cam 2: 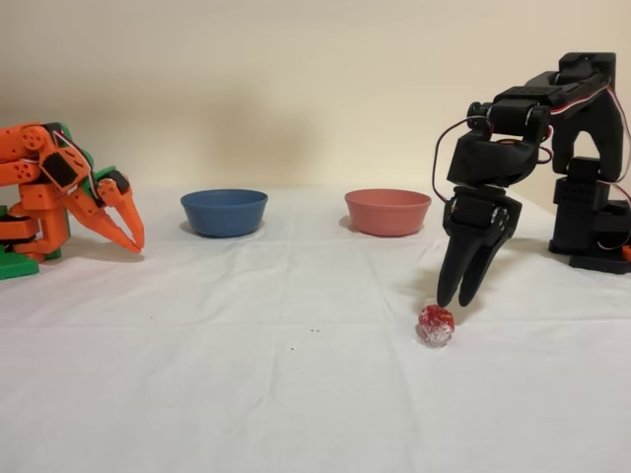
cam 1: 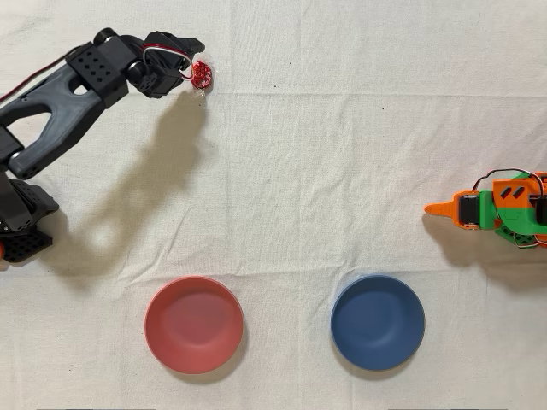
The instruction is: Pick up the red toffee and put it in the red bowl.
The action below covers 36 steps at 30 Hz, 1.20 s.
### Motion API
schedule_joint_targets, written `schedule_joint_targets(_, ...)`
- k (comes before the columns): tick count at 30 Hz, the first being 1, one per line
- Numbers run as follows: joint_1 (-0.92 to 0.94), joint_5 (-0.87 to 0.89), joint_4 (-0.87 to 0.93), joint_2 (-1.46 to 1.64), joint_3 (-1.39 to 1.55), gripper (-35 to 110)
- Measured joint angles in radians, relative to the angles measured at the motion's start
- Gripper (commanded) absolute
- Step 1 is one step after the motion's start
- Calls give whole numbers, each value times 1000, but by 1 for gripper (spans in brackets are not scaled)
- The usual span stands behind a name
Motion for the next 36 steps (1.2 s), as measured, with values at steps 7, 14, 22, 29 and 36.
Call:
schedule_joint_targets(7,0,0,-15,-51,-49,29)
schedule_joint_targets(14,14,12,-12,-84,-103,29)
schedule_joint_targets(22,23,0,-12,-95,-106,29)
schedule_joint_targets(29,57,-28,-57,-95,-34,29)
schedule_joint_targets(36,64,-51,-101,-95,-6,29)
